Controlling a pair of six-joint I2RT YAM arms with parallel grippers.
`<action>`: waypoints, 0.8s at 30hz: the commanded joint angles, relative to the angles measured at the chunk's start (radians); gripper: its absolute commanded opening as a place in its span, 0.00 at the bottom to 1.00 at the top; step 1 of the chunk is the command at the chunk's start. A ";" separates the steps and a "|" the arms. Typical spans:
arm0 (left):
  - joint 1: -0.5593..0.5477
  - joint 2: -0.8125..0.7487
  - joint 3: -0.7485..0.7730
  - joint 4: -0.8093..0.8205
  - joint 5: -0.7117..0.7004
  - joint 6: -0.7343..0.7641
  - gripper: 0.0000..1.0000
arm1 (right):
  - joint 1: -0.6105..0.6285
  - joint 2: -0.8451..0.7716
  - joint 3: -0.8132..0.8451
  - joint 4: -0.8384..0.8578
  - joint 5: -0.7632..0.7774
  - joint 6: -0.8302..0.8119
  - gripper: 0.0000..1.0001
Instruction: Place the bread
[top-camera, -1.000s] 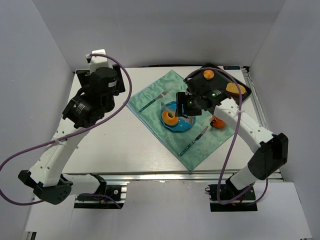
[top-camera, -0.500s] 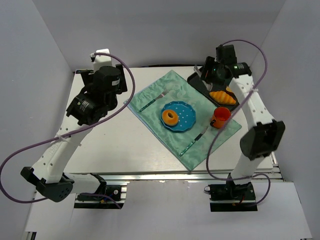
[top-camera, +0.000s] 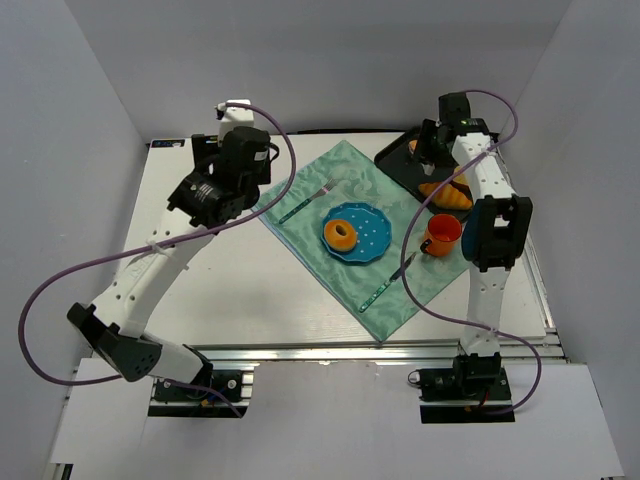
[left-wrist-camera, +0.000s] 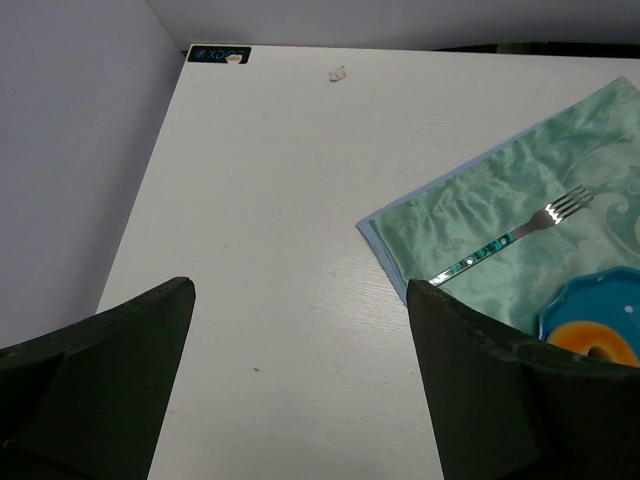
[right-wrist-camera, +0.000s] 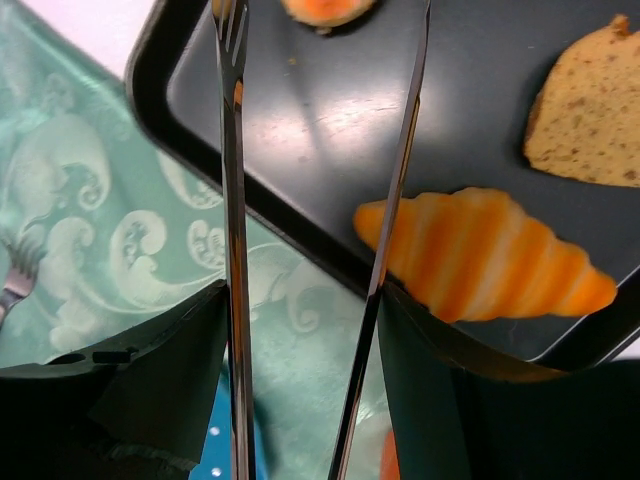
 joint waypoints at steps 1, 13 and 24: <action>0.000 0.016 0.023 0.017 -0.017 0.023 0.98 | -0.030 0.006 0.056 0.064 -0.032 -0.027 0.65; 0.000 0.067 0.037 0.011 -0.038 0.023 0.98 | -0.046 0.138 0.070 0.135 -0.145 -0.045 0.62; 0.000 0.072 0.054 0.006 -0.051 0.027 0.98 | -0.046 0.036 0.014 0.158 -0.107 -0.019 0.24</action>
